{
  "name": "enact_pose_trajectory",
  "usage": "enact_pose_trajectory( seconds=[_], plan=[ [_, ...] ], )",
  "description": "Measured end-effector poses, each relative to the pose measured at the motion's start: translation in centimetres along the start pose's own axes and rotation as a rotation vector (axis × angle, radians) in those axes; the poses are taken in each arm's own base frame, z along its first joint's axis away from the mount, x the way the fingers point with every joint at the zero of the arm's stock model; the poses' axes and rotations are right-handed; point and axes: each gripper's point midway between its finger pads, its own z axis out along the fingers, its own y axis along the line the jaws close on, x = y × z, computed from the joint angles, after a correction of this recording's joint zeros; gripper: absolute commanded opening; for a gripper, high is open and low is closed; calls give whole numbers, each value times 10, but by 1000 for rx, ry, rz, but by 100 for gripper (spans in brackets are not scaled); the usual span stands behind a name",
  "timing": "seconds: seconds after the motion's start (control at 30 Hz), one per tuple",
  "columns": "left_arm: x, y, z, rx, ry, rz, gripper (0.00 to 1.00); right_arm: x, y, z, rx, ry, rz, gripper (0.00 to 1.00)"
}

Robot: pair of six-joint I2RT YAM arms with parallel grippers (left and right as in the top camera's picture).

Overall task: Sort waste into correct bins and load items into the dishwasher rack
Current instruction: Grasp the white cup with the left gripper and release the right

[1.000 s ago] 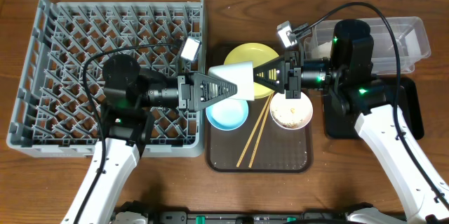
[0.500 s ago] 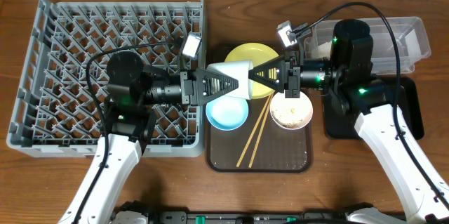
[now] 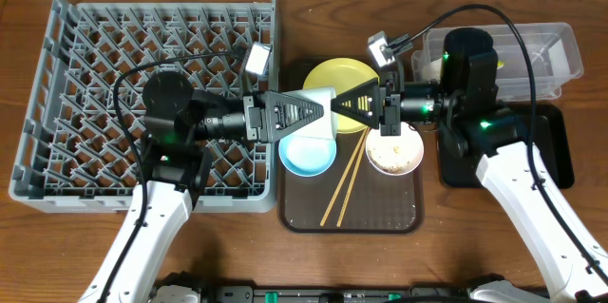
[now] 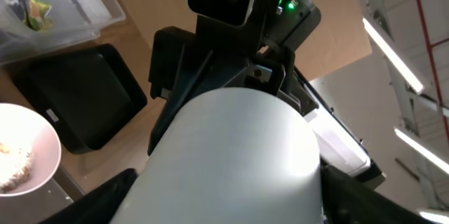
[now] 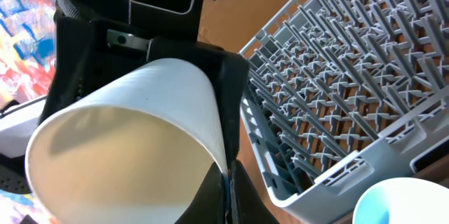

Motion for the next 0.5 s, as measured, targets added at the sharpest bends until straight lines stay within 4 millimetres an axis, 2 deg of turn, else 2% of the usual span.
enact_pose_trajectory(
  seconds=[0.17, 0.23, 0.33, 0.4, 0.5],
  plan=[
    [0, 0, 0, 1, 4, 3, 53, 0, 0, 0, 2, -1, 0, 1],
    [1, 0, 0, 2, 5, 3, 44, 0, -1, 0, 4, -2, 2, 9],
    [1, 0, 0, 2, 5, 13, 39, -1, -3, 0, 17, -8, 9, 24],
    [1, 0, 0, 2, 5, 37, 34, -1, -5, 0, 26, -8, 14, 28],
    [1, 2, 0, -2, 6, 76, 30, 3, -11, 0, 53, -2, 42, 29]
  ],
)
